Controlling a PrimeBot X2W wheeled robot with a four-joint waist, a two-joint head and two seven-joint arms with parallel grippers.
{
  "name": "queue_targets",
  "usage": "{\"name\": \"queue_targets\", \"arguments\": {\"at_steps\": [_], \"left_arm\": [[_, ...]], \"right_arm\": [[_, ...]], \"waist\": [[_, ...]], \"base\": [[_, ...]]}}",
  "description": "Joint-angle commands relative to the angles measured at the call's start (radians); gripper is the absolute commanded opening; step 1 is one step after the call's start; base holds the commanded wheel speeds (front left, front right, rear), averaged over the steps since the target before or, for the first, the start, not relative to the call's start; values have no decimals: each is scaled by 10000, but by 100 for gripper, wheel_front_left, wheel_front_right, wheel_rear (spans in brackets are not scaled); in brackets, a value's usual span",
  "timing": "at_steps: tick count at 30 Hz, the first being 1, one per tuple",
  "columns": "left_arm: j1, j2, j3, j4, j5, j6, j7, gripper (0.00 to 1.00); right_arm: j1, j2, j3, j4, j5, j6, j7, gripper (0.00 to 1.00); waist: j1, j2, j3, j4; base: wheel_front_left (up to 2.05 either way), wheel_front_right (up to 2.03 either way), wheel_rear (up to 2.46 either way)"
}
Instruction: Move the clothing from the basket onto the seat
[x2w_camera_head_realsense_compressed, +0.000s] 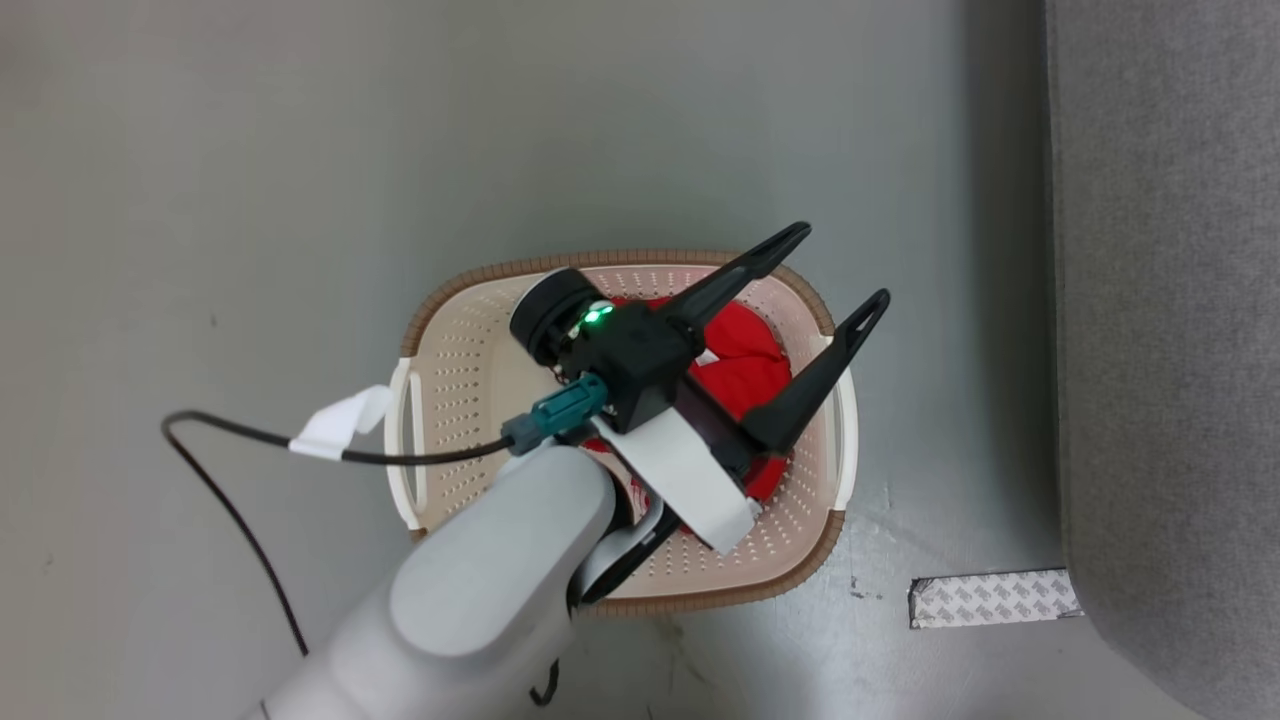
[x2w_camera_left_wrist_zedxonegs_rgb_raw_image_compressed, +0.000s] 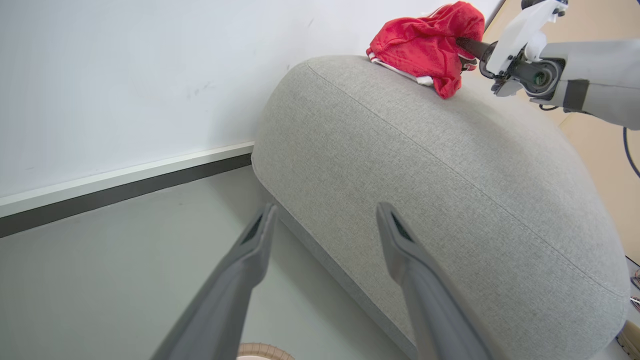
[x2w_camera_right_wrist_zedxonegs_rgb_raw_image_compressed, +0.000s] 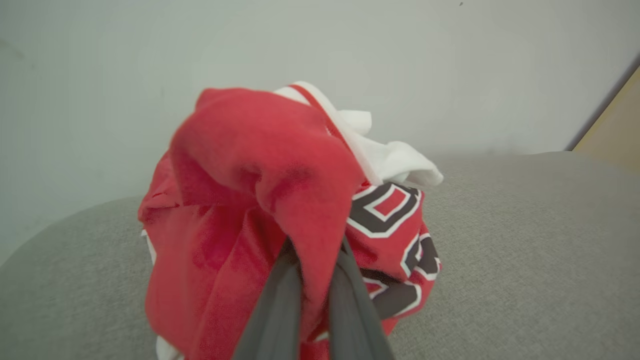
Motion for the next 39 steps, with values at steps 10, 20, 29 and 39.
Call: {"name": "queue_targets", "arguments": {"at_steps": [10,20,29,39], "left_arm": [[913,247,332,-20,-206,55,-65,100],[1713,369,683,128,-249,-30,-68,100],[3045,637,1499,283,-367,-29,-69,100],[5105,875,2825,413,-440,180,-62,100]], "right_arm": [[547,132,534,788,-353,-25,-162,100],[2365,172,1386,256,362,-25,-635,100],[5511,453,909,-2798,210,-24,-697,100],[8786,1839,637,-5727,-351,-25,-684,100]], "waist": [[-1,0,-832,-257],[-1,0,-2257,-547],[-1,0,-4093,-565],[-1,0,-5993,-282]], "base": [[0,0,0],[0,0,0],[0,0,0],[0,0,0]]}}
